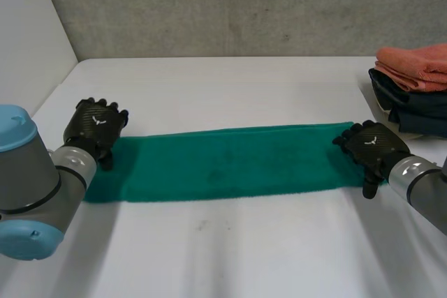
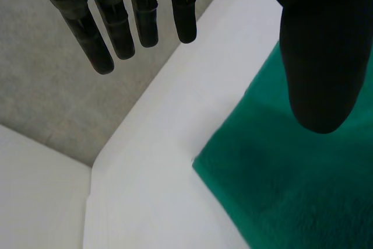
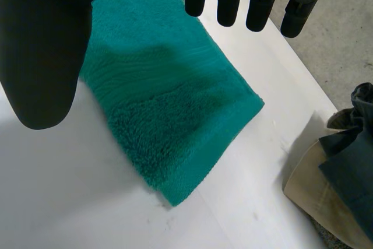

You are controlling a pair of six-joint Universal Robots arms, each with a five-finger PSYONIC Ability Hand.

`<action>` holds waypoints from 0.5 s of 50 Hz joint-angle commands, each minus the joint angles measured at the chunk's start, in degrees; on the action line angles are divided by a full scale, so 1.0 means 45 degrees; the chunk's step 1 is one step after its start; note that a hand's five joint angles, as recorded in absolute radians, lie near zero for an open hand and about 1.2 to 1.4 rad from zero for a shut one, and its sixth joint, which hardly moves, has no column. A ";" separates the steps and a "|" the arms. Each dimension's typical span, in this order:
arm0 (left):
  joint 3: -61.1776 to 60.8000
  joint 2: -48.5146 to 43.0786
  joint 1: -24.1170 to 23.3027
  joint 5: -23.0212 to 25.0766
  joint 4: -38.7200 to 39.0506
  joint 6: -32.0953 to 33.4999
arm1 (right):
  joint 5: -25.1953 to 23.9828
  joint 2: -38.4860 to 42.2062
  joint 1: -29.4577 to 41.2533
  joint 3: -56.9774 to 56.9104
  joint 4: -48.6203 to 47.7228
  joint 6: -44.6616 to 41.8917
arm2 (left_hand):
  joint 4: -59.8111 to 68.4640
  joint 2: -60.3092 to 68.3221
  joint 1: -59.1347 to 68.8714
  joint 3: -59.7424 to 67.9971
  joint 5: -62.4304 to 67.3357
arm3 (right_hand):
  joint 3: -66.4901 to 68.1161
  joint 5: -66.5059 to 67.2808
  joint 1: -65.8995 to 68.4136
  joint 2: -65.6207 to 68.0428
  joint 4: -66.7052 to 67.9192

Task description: Fold the laundry.

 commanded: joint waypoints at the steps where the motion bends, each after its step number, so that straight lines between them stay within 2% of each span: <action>1: -0.0283 0.0828 -0.0865 0.0030 -0.0053 -0.1322 | -0.0879 -0.0039 -0.0765 0.0294 -0.0098 -0.0057 | 0.0030 -0.0050 -0.0164 -0.0052 0.0080 | 0.1187 0.1140 0.0955 0.1218 0.1165; 8: -0.0381 0.1239 -0.1139 0.0089 -0.0053 -0.2457 | -0.1037 0.0525 -0.1195 0.0060 -0.0839 -0.0096 | 0.0030 -0.0050 -0.0164 -0.0052 0.0080 | 0.3467 0.3420 0.3235 0.3498 0.3445; 11: -0.0381 0.1239 -0.1256 0.0109 -0.0053 -0.2477 | -0.0958 0.1170 -0.1293 -0.0233 -0.0977 -0.0116 | 0.0030 -0.0050 -0.0164 -0.0052 0.0080 | 0.7490 0.7443 0.7258 0.7521 0.7468; 13: -0.0381 0.1239 -0.1295 0.0109 -0.0053 -0.2477 | -0.0939 0.1482 -0.1351 -0.0505 -0.0958 -0.0077 | 0.0030 -0.0050 -0.0164 -0.0052 0.0080 | 1.2299 1.2252 1.2067 1.2330 1.2277; 15: -0.0381 0.1219 -0.1373 0.0109 -0.0053 -0.2477 | -0.0900 0.1601 -0.1429 -0.0624 -0.0899 -0.0076 | 0.0030 -0.0050 -0.0164 -0.0052 0.0080 | 1.4782 1.4735 1.4550 1.4813 1.4760; 25: -0.0361 0.1532 -0.1373 0.0109 -0.0034 -0.2477 | -0.0959 0.1349 -0.2912 -0.0274 -0.0762 -0.0018 | 0.0030 -0.0049 -0.0164 -0.0051 0.0081 | 1.5007 1.4959 1.4775 1.5037 1.4984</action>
